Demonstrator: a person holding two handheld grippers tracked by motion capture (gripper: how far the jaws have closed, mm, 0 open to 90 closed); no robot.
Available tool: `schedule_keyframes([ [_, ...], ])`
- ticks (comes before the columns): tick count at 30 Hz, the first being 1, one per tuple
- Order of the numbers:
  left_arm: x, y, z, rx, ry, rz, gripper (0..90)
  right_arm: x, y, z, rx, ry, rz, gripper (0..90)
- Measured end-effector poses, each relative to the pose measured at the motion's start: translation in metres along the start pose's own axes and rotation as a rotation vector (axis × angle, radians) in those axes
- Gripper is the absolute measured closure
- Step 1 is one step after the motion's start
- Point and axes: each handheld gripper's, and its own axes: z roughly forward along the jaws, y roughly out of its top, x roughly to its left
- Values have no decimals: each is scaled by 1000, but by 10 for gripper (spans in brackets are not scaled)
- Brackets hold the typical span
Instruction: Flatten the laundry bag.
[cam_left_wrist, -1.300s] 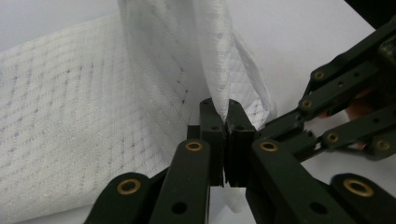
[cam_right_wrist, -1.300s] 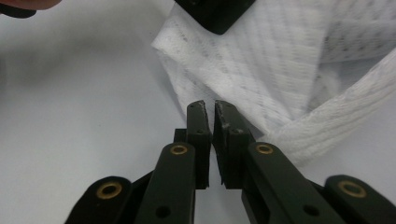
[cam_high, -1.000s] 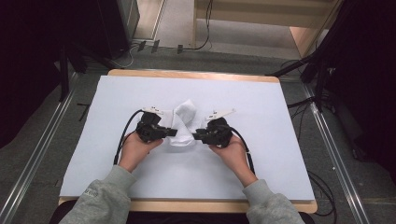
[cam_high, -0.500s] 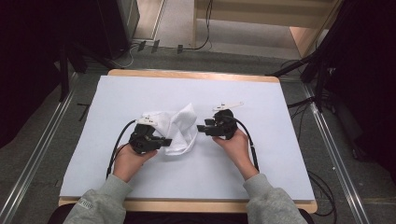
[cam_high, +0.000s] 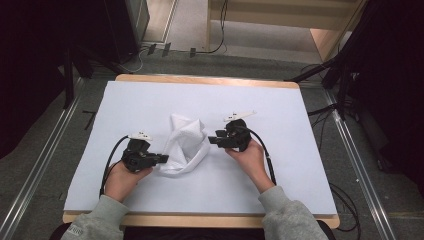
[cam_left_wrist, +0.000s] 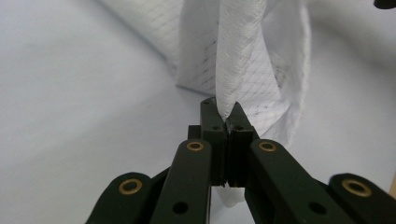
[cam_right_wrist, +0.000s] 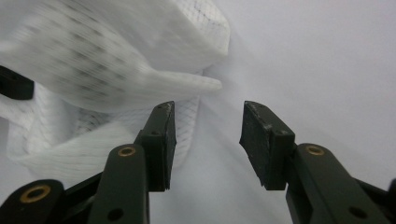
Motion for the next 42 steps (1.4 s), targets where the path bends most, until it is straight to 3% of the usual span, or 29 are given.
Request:
schedule_keyframes([
  [5, 13, -8, -7, 4, 10, -43, 891, 6, -6, 3, 12, 8, 0, 596],
  [13, 23, -17, -13, 18, 36, -50, 876, 21, -13, 4, -15, 14, -23, 604],
  [18, 29, -20, -17, 9, 30, -67, 872, 28, -15, 14, 18, 17, -38, 593],
  [24, 35, -28, -20, 32, 38, -91, 871, 32, -18, 21, 27, 17, -54, 589],
  [32, 37, -31, -30, 2, 25, -99, 834, 32, -17, 23, 25, 13, -60, 595],
  [40, 33, -21, -46, -103, 31, -60, 650, 31, -16, 36, 43, -3, -76, 617],
  [42, 32, -17, -47, -90, 46, -52, 615, 31, -16, 38, 40, -5, -75, 621],
])
